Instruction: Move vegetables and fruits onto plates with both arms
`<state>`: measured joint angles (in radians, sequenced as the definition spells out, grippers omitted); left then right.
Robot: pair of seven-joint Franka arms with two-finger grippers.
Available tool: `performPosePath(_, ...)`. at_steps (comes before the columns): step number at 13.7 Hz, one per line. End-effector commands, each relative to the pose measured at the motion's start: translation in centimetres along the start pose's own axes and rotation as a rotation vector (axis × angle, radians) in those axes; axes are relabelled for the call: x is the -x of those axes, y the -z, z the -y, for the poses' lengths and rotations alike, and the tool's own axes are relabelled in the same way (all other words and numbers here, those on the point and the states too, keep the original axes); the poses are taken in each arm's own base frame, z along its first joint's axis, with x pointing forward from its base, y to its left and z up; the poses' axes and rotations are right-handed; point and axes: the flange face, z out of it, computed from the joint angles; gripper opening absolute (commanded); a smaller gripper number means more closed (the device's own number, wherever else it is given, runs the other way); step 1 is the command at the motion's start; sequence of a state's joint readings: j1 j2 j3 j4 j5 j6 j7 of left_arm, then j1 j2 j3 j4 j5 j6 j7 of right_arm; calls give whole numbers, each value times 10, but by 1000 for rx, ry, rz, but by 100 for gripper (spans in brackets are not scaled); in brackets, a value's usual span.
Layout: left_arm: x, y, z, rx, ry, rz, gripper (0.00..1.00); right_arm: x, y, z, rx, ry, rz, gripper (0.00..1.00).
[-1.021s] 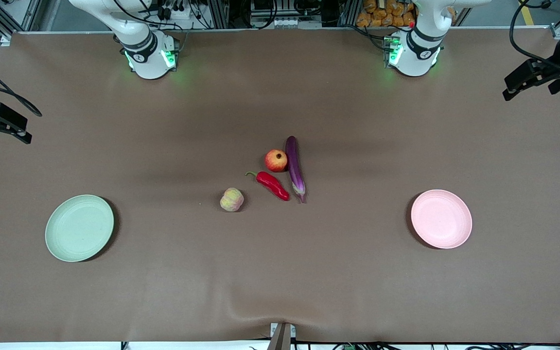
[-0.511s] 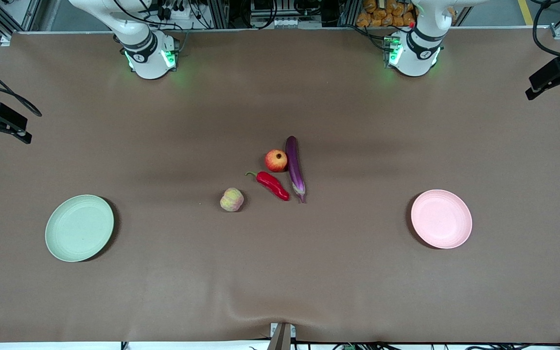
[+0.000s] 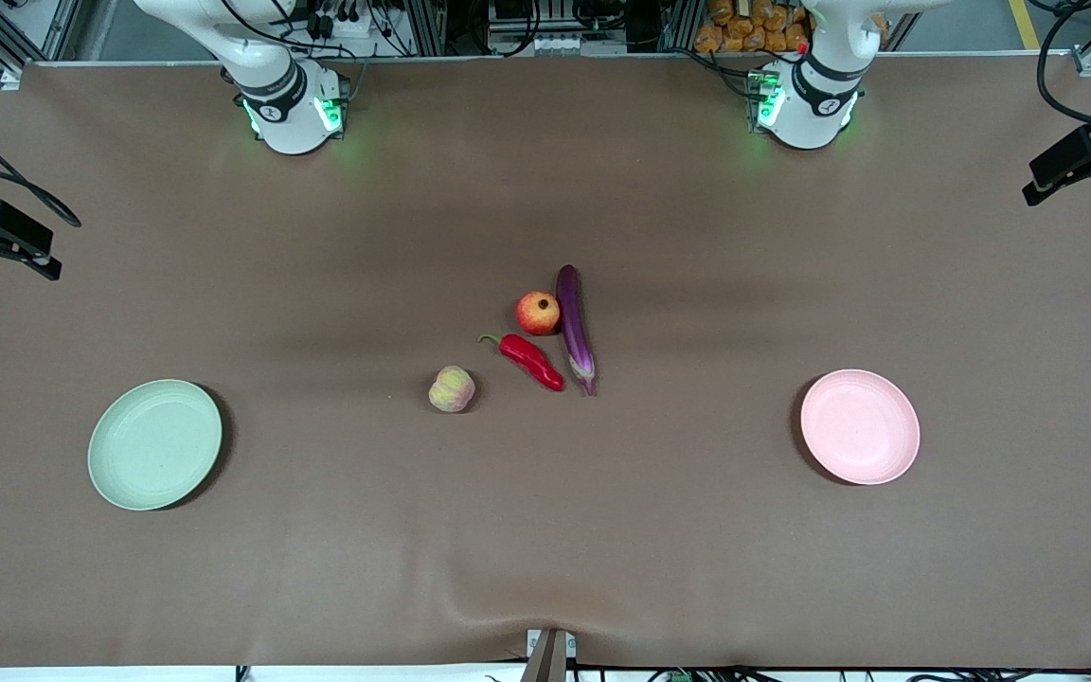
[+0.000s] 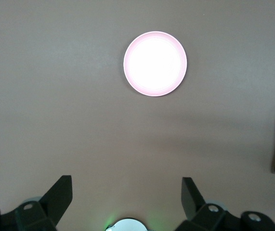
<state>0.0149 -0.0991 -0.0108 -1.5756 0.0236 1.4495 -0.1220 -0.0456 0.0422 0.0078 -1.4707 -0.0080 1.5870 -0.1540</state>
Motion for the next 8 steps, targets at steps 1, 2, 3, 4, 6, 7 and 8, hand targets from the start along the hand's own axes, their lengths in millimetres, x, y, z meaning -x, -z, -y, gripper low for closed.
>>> performPosePath(1, 1, 3, -5, -7, 1, 10, 100, -2, 4, -3, 4, -4, 1, 100)
performPosePath(2, 2, -1, -6, -8, -1, 18, 100, -2, 4, -3, 4, -4, 3, 100)
performPosePath(3, 3, -3, -7, -7, -3, 24, 100, -2, 4, -3, 4, -4, 1, 100)
performPosePath(4, 3, -6, -7, -8, -3, 30, 100, -2, 5, -4, 6, -4, -2, 100)
performPosePath(6, 1, -14, -14, 11, -3, 50, 100, -7, -5, -5, 8, -6, 14, 100)
performPosePath(7, 2, -23, -20, 22, 28, 69, 100, -7, -6, -5, 8, -7, 16, 100)
performPosePath(8, 2, -34, -34, 27, 61, 80, 100, -7, -6, -6, 6, -7, 16, 100)
